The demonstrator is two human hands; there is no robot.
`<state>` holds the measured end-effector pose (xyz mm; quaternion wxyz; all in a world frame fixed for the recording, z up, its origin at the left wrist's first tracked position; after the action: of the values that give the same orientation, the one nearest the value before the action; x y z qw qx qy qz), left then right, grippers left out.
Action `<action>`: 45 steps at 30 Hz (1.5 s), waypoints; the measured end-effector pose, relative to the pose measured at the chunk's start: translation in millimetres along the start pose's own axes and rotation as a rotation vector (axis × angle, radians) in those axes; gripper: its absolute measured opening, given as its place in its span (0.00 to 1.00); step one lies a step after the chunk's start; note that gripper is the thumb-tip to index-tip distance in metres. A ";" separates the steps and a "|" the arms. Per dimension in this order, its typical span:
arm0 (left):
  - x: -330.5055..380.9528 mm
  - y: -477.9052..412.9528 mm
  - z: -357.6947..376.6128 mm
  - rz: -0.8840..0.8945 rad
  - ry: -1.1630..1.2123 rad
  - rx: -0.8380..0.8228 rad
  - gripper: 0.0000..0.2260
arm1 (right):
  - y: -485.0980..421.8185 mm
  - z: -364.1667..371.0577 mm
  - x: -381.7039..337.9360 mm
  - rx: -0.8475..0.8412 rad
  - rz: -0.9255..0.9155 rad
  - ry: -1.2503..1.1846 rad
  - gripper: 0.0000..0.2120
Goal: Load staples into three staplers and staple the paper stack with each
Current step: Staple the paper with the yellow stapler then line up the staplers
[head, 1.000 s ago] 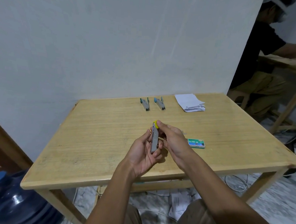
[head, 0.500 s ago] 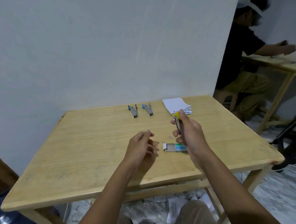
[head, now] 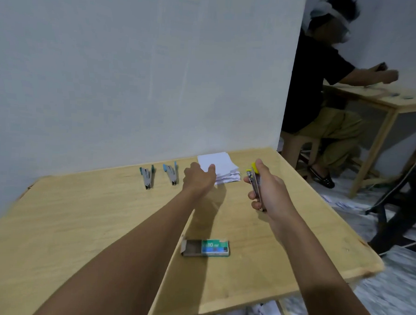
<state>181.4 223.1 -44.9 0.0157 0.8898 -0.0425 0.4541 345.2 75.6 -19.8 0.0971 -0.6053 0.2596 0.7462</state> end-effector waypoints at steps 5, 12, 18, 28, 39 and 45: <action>-8.6 -37.8 22.3 -0.159 -0.172 0.016 0.30 | -31.3 -10.0 -5.1 0.010 0.014 0.035 0.21; -21.7 -70.2 38.0 -0.249 -0.260 -0.014 0.21 | -60.5 -8.6 -5.5 0.006 0.013 0.053 0.22; -20.3 -62.8 27.5 -0.123 0.220 -0.007 0.05 | -54.6 -11.8 -3.1 -0.043 -0.028 0.106 0.22; 19.6 58.5 -34.3 0.076 0.834 -0.239 0.16 | 3.9 -19.0 -41.8 -0.015 -0.293 0.188 0.16; 50.3 183.4 -124.8 0.247 0.835 -0.376 0.17 | 124.8 42.0 -69.8 -0.291 -0.449 0.045 0.06; 50.5 218.3 -166.2 0.250 0.835 -0.366 0.14 | 203.0 60.0 -101.0 -0.266 -0.916 0.285 0.15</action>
<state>57.3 13.6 91.2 0.1333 0.6018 -0.2189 0.7564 225.9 -48.8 139.3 0.3005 -0.7603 -0.1195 0.5633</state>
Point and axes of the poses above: each hand's wrist, its own y-axis away from the middle knuckle, its own z-axis out of the palm, x = y × z, the point moved 10 cm from there along -y, towards the middle knuckle, and after that the axes turned 5 degrees about z, right-handed, at the moved point
